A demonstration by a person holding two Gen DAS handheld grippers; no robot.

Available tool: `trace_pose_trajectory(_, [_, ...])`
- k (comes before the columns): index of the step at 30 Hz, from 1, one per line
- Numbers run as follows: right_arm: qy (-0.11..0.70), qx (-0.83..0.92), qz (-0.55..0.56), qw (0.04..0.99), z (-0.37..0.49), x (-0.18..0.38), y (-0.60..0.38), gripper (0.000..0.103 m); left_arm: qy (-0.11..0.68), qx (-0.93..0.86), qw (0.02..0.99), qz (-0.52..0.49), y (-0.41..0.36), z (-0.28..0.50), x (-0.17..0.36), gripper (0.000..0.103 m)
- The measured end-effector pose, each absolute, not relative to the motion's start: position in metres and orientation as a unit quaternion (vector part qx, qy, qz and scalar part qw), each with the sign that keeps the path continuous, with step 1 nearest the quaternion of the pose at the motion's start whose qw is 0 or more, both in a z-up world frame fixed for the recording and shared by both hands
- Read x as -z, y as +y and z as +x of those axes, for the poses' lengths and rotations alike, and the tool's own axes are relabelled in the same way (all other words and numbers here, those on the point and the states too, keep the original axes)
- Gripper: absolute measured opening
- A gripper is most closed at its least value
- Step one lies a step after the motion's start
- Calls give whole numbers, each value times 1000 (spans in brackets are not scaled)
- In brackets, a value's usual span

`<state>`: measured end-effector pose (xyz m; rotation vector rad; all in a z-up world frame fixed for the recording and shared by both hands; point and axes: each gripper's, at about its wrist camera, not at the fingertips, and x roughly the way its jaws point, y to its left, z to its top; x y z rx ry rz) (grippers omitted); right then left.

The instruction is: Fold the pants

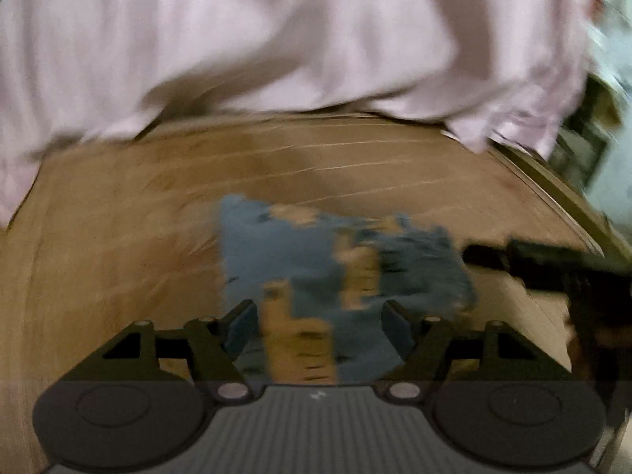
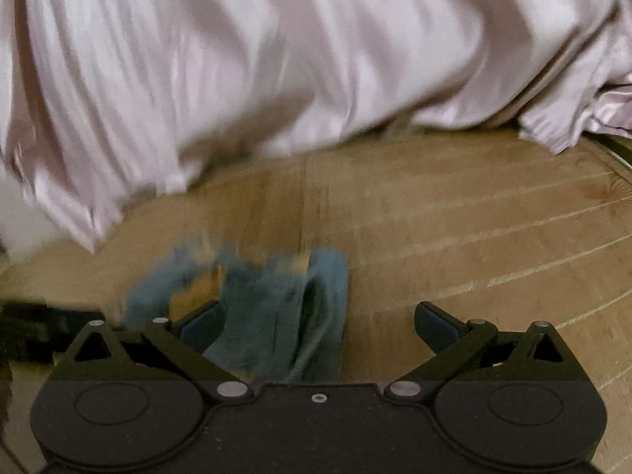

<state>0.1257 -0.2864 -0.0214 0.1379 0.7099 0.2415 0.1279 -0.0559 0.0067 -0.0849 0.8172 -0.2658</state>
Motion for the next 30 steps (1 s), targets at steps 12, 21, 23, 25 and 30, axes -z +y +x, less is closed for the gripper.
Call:
trace_pose_trajectory(12, [363,-20,-32,931,93,7,-315,102,452,129,882,31,-47,101,26,72])
trace_pose_trajectory(21, [323,-79,-79,940,118,32,-250,102,342,86,935,39,-45,125,-5,90])
trace_pose_trajectory(23, [339,-81,-122,929,114,42,-246,102,377,68,921,68,-48,137,11,86])
trace_pose_trajectory(25, [350,-98,-123,924,110,44,-254,102,389,79,914,84,-46,135,24,87])
trace_pose_trajectory(30, [369,-133,-69,917,108,35,-281,102,379,107,913,102,-43,108,35,91])
